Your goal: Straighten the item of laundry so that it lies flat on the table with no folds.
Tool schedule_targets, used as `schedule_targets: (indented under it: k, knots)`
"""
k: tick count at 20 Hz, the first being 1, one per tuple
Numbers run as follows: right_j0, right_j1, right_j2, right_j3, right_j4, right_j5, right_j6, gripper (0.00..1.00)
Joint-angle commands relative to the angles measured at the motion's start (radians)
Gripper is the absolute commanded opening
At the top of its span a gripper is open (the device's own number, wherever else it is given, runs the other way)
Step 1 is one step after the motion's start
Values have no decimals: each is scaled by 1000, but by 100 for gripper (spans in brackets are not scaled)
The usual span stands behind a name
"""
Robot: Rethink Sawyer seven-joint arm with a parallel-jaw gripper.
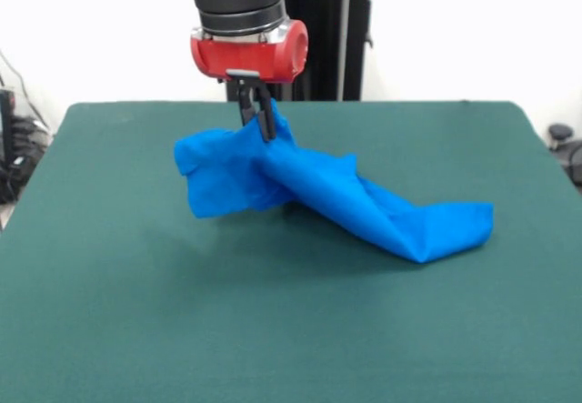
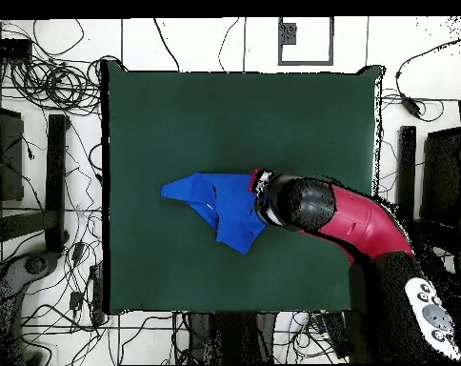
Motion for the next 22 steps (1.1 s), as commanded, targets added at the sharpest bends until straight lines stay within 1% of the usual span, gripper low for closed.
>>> schedule_targets:
  k: [1,6,11,17,20,22]
  knots:
    - [9,20,105,5,13,34,12,0]
    - [9,17,109,-3,7,34,2,0]
    - [-9,21,133,-8,-11,-2,-35,0]
    - [-14,9,139,-11,-11,9,-37,0]
    - [-11,5,137,-32,-6,47,-39,0]
    - [-11,-1,136,-30,-1,56,-34,0]
